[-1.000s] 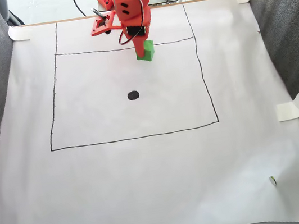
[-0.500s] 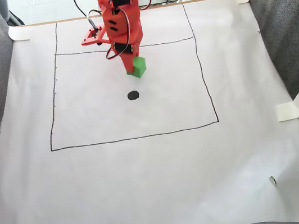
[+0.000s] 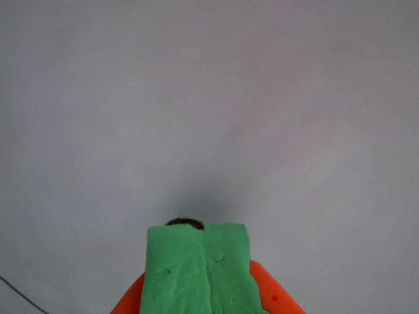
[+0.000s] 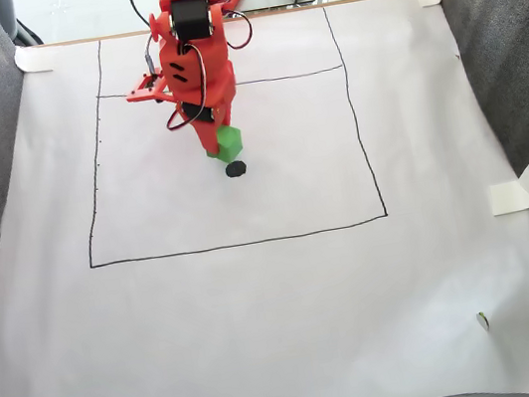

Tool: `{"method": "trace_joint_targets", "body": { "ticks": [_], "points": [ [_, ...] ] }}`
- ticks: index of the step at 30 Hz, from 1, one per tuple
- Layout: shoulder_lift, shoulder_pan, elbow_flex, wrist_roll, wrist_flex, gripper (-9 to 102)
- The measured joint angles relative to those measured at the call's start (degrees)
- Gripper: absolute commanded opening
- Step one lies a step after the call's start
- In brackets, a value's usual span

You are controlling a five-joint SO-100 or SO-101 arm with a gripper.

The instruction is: Grasp the colored block, Place it on the black dot, and then return the arm to the default position.

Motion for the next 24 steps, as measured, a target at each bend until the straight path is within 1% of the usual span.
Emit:
{"method": "trace_joint_targets", "body": {
  "ticks": [10,24],
  "points": [
    [-4.8,-0.7,-2.8,-1.1,-0.1,0],
    [-6.2,-1.0,-2.9,-1.1,-4.4,0]
  ]
}}
